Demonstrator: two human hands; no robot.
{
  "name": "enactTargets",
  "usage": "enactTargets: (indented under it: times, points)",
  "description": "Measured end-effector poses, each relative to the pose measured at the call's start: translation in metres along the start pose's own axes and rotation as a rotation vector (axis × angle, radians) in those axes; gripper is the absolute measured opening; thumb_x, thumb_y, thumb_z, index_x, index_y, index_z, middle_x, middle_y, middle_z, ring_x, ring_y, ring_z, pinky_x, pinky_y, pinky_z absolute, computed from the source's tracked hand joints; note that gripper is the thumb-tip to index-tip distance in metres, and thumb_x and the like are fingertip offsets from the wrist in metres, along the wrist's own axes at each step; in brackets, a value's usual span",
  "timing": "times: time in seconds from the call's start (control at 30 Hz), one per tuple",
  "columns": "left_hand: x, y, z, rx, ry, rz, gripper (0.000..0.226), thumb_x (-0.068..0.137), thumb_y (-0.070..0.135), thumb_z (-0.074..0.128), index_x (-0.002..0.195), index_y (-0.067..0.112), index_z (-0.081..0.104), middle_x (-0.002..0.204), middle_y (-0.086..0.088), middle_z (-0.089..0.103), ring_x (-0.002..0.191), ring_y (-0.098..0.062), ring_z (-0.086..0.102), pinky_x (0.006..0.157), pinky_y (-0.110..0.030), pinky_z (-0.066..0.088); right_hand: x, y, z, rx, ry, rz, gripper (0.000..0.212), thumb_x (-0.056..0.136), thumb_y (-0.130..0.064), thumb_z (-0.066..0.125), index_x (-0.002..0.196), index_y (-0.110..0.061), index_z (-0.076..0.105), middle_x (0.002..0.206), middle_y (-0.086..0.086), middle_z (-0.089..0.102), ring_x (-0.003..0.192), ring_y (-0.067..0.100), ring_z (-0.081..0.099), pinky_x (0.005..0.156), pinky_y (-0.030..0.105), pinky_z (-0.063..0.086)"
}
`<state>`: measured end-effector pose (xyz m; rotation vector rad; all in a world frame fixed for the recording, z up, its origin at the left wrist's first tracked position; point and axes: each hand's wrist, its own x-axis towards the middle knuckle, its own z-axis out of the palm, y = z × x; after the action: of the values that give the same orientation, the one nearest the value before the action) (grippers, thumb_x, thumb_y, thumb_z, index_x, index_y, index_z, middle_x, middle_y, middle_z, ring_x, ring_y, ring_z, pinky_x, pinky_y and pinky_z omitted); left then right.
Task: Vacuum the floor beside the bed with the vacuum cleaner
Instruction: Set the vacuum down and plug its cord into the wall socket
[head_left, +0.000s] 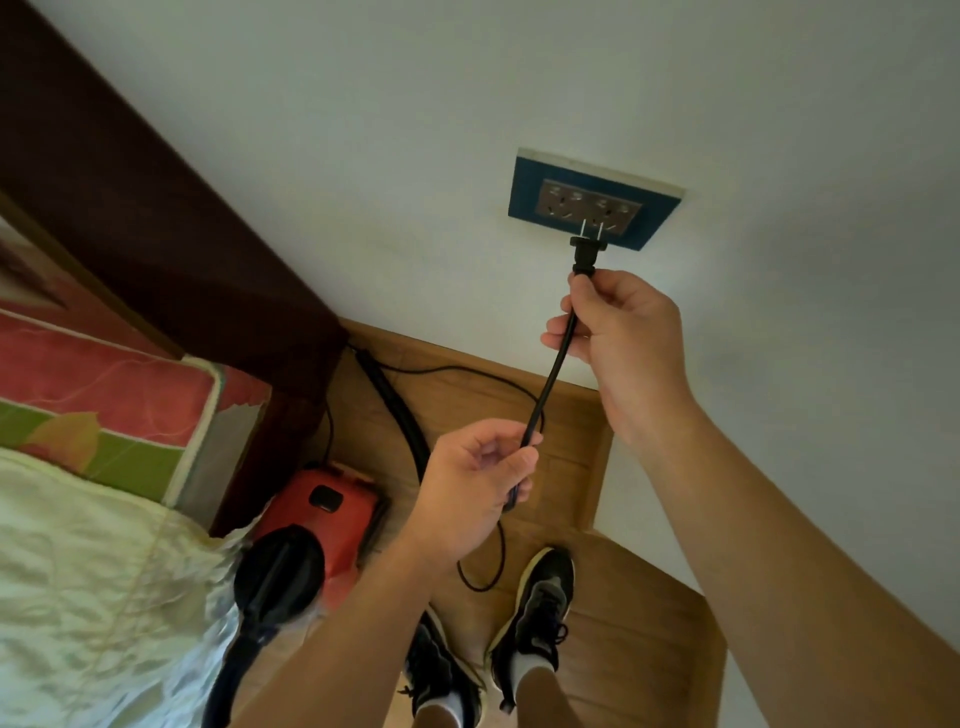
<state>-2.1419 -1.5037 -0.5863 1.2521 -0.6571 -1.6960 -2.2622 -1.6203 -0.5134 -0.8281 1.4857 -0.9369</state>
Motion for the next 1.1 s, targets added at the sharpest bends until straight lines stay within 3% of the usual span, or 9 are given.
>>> enactTargets:
  times: [0.2, 0.63, 0.77, 0.9, 1.1]
  points:
    - [0.004, 0.007, 0.009, 0.002, -0.023, 0.012, 0.017, 0.095, -0.009, 0.057, 0.101, 0.002, 0.068, 0.072, -0.002, 0.064, 0.067, -0.017, 0.06, 0.066, -0.03, 0.056, 0.003, -0.007, -0.005, 0.015, 0.031, -0.012, 0.013, 0.102, -0.013, 0.057, 0.109, -0.009, 0.068, 0.086, 0.007, 0.066, 0.066, 0.013, 0.07, 0.068, 0.028, 0.062]
    - [0.006, 0.016, 0.009, -0.008, -0.023, 0.017, 0.014, 0.093, -0.004, 0.06, 0.098, 0.006, 0.07, 0.071, -0.002, 0.064, 0.066, -0.017, 0.06, 0.065, -0.031, 0.056, 0.005, -0.014, 0.002, 0.043, 0.078, 0.004, 0.017, 0.103, -0.02, 0.057, 0.091, -0.016, 0.068, 0.078, 0.005, 0.064, 0.062, 0.013, 0.069, 0.066, 0.027, 0.061]
    - [0.007, 0.017, 0.009, -0.015, -0.019, 0.026, 0.01, 0.086, 0.007, 0.066, 0.095, 0.006, 0.071, 0.071, -0.004, 0.064, 0.064, -0.018, 0.06, 0.062, -0.031, 0.056, 0.005, -0.015, 0.005, 0.069, 0.095, -0.01, 0.018, 0.104, -0.019, 0.056, 0.091, -0.015, 0.068, 0.074, 0.004, 0.062, 0.06, 0.012, 0.068, 0.064, 0.026, 0.06]
    - [0.011, 0.02, 0.007, 0.0, -0.029, 0.043, 0.017, 0.09, -0.005, 0.063, 0.09, 0.008, 0.073, 0.07, -0.005, 0.063, 0.063, -0.019, 0.06, 0.061, -0.031, 0.056, 0.005, -0.016, 0.007, 0.082, 0.12, -0.025, 0.02, 0.103, -0.019, 0.056, 0.089, -0.015, 0.069, 0.071, 0.003, 0.061, 0.058, 0.012, 0.066, 0.062, 0.026, 0.059]
    - [0.019, 0.029, 0.01, -0.011, -0.042, 0.065, 0.009, 0.083, 0.004, 0.068, 0.085, 0.009, 0.075, 0.069, -0.008, 0.063, 0.061, -0.02, 0.06, 0.058, -0.031, 0.056, 0.005, -0.019, 0.012, 0.136, 0.179, -0.008, 0.021, 0.102, -0.019, 0.059, 0.085, -0.015, 0.071, 0.068, 0.003, 0.062, 0.055, 0.013, 0.064, 0.058, 0.026, 0.059]
